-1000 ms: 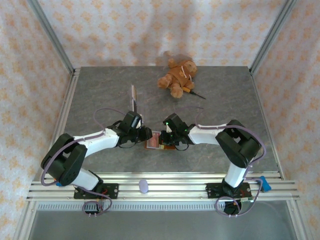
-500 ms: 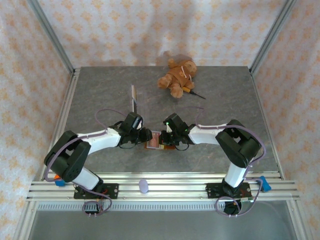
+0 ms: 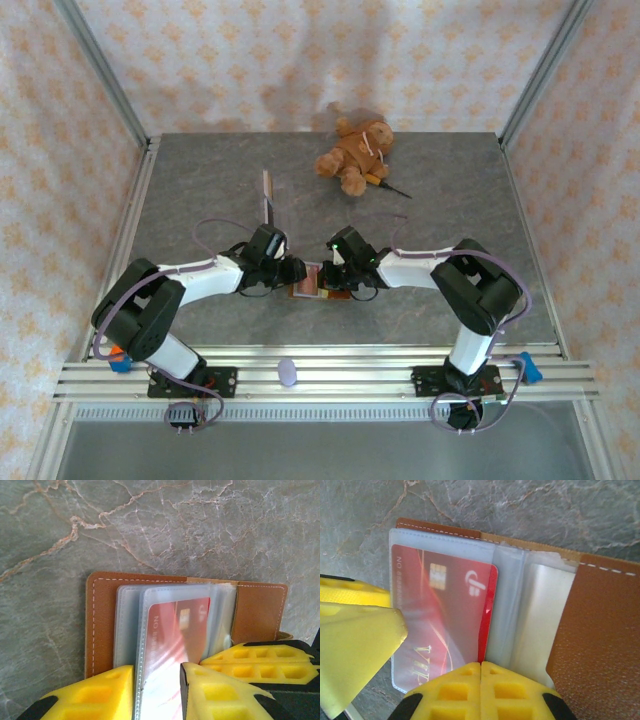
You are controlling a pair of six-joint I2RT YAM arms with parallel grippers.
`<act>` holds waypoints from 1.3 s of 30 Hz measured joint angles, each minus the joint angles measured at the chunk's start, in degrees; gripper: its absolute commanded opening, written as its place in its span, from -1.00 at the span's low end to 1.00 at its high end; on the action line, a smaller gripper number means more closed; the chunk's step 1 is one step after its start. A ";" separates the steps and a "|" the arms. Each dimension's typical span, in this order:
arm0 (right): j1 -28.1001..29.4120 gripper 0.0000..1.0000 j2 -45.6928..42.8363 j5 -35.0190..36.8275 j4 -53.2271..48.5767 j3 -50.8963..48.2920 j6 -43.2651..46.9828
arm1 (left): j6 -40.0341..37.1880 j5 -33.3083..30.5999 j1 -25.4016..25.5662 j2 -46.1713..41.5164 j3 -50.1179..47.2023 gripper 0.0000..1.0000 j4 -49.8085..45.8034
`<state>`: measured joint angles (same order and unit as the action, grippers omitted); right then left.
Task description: Put the credit cards into the card holder
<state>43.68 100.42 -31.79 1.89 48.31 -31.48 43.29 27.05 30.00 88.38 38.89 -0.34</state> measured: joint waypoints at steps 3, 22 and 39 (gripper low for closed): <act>-0.02 -1.00 0.02 -0.09 0.07 0.00 0.00 | 0.22 0.04 0.07 -0.09 0.00 -0.46 0.42; -0.02 -0.63 -1.66 0.07 4.33 -2.97 -0.61 | 1.57 2.60 1.14 -0.48 0.00 -0.53 3.69; -0.79 -0.32 -11.69 1.14 10.56 -13.14 -0.79 | 3.19 2.86 2.27 -0.46 0.50 -0.70 4.55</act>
<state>42.89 88.73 -30.65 12.45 35.18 -32.27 46.48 29.91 32.27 87.92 39.40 4.21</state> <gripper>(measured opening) 0.330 0.150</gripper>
